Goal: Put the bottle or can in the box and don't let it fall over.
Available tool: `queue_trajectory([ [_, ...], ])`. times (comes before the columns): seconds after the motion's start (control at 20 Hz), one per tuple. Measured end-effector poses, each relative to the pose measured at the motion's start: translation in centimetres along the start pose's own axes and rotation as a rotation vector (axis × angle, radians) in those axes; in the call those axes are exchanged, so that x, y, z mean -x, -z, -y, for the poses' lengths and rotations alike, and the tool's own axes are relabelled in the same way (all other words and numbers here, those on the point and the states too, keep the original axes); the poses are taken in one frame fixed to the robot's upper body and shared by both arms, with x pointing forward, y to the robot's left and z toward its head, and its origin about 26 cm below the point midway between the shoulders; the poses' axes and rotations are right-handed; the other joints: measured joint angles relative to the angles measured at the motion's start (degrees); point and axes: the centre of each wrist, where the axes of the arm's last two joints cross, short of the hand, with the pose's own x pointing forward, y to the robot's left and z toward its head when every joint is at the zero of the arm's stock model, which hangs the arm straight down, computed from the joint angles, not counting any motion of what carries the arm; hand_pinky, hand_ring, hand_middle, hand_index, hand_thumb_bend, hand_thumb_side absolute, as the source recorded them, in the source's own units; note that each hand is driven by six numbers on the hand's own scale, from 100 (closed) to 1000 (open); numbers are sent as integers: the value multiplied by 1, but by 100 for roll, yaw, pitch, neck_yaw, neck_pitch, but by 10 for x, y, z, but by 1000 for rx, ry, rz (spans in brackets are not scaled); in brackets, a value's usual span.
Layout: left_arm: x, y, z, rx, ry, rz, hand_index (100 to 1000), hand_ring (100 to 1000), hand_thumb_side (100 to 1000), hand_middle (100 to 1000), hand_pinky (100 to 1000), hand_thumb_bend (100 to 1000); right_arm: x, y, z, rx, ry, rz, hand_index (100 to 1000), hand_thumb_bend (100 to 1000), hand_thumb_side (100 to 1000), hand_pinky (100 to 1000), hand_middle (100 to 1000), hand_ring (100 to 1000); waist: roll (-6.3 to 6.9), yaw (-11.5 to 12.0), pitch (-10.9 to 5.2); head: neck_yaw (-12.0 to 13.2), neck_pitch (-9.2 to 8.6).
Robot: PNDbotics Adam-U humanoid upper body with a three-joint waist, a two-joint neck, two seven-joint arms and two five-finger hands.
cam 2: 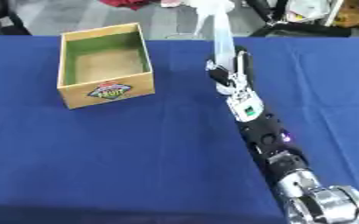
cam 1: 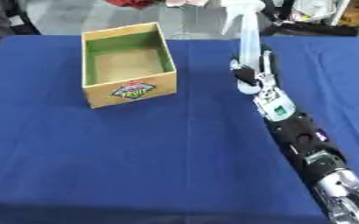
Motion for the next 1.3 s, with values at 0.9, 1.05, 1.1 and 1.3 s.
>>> queue_trajectory([
  [0.9,-4,4,10,53,-18,20,936,778,847,865,830,637,-129,6,-80,-265,160,320,310,100,100,894,737,823,-54,633,59,-585,0],
  [1.05,-6,6,13,66,-23,29,937,778,847,865,830,637,-138,-2,-94,-333,150,351,564,100,100,907,792,856,-69,735,87,-715,0],
  [1.1,-7,7,14,70,-25,32,936,778,847,865,830,637,-140,-5,-99,-357,141,362,671,100,204,917,819,880,-73,752,91,-750,0],
  [1.3,-8,8,15,75,-29,34,936,778,848,864,830,637,-142,-11,-107,-464,13,435,1000,431,558,999,952,978,-102,759,91,-816,0],
])
